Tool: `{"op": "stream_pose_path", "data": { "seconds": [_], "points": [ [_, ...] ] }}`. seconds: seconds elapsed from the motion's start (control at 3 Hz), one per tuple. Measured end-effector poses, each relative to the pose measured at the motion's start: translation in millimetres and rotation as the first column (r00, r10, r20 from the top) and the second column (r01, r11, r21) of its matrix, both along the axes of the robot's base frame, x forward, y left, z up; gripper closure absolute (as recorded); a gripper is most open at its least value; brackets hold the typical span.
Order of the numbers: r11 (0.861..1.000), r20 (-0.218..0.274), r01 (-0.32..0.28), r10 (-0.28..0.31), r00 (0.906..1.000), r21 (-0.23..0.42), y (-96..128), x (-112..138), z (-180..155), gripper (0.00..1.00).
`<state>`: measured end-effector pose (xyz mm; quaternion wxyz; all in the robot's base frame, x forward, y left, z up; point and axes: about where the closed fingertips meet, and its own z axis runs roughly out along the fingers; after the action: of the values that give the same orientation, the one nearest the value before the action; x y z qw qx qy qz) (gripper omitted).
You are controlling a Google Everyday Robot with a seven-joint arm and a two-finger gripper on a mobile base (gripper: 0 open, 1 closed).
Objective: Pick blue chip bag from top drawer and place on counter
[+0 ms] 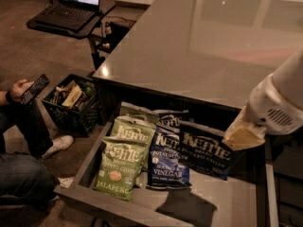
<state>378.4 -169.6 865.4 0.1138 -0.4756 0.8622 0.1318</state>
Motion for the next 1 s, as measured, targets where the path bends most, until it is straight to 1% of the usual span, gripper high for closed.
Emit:
{"op": "stream_pose_path", "data": {
  "seconds": [0.33,0.67,1.0],
  "points": [
    [0.998,0.054,-0.048,0.046,0.9975,0.039,3,-11,40,1.0],
    [0.991,0.099,-0.116,0.109,0.9891,0.067,15,-22,73,1.0],
    [0.978,0.133,-0.191,0.179,0.9748,0.082,31,-37,98,1.0]
  ]
}}
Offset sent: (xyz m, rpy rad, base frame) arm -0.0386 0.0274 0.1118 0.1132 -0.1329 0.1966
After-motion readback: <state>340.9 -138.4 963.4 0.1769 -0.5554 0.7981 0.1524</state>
